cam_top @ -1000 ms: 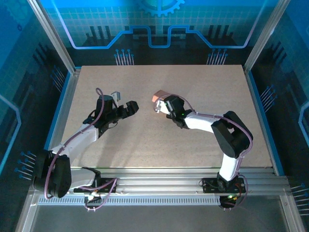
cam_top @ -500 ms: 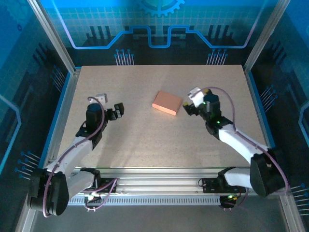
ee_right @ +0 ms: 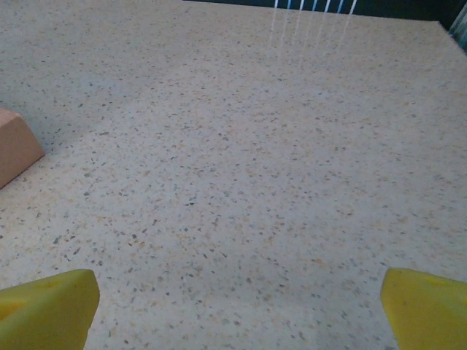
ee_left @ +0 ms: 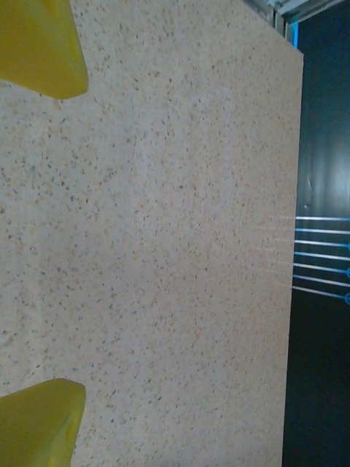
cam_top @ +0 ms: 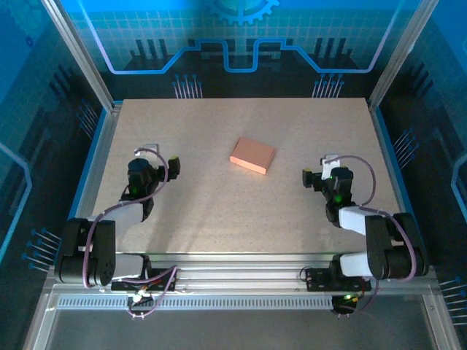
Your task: Fold the paper box
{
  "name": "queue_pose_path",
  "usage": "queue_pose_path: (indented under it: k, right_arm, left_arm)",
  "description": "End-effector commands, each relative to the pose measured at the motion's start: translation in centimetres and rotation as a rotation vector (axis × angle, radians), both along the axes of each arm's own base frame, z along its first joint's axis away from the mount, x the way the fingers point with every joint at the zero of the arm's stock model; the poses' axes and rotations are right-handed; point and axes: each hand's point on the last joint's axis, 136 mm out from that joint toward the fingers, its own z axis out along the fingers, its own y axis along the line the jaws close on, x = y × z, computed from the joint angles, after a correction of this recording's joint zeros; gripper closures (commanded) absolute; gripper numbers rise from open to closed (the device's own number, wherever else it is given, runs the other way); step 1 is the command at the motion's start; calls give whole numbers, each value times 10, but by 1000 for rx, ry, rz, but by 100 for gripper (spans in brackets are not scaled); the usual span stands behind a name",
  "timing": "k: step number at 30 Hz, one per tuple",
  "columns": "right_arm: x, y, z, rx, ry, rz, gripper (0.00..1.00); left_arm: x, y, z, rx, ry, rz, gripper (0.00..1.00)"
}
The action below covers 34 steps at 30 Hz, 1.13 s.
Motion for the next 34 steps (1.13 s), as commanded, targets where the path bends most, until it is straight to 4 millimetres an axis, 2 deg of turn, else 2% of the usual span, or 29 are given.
queue_pose_path:
  k: [1,4,5,7,8,34]
  right_arm:
    - [21,8,12,49,-94,44,0]
    - [28,15,10,42,-56,80,0]
    - [27,16,8,38,-36,79,0]
    - [27,16,8,35,-38,79,0]
    - [28,16,9,31,-44,77,0]
    - [29,20,8,-3,-35,74,0]
  left_arm:
    - [6,-8,0,-19,-16,-53,1]
    - [7,-8,-27,-16,-47,-57,1]
    - [11,-6,-30,-6,-82,-47,1]
    - [11,0,-38,-18,15,-4,1]
    - [13,0,-33,-10,-17,-4,1]
    - [12,-2,-35,-6,-16,-15,1]
